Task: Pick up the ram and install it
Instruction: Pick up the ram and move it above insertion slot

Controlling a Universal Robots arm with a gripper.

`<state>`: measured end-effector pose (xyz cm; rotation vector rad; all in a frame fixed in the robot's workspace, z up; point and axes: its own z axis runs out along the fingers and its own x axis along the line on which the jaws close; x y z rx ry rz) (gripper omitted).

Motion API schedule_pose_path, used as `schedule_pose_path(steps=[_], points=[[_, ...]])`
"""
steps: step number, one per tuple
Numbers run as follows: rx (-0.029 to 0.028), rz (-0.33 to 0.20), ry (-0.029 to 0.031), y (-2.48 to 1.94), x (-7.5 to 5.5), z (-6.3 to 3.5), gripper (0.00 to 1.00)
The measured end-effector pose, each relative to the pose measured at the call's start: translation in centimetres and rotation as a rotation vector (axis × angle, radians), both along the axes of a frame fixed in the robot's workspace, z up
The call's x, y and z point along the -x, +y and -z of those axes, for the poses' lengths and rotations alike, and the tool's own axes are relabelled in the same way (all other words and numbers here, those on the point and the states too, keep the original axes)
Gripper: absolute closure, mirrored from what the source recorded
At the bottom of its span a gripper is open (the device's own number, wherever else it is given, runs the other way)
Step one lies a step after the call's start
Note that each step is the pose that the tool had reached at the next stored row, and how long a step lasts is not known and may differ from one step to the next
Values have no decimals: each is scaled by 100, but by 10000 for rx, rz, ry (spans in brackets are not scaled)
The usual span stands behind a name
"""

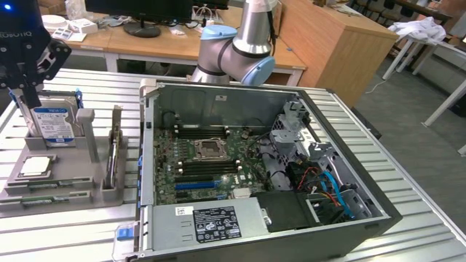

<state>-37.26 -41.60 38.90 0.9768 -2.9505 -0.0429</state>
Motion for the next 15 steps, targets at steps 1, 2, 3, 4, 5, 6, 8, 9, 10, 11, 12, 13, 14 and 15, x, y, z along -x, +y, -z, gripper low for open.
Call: schedule_pose_path(steps=[1,2,3,4,5,6,8,9,10,11,12,13,14,15], points=[[1,-163,0,0,0,1,89],[1,-345,1,0,0,1,89],[1,-523,0,0,0,3,89],[2,-708,0,0,0,3,89],[2,-888,0,0,0,4,89],[4,-1068,0,0,0,4,89],[5,-1428,0,0,0,6,89],[6,-1608,0,0,0,6,89],[8,-1801,0,0,0,7,89],[9,-1975,0,0,0,7,89],[11,-2148,0,0,0,8,89],[12,-2321,1,0,0,9,89],[13,-2495,0,0,0,9,89],[14,-2679,0,0,0,10,89]])
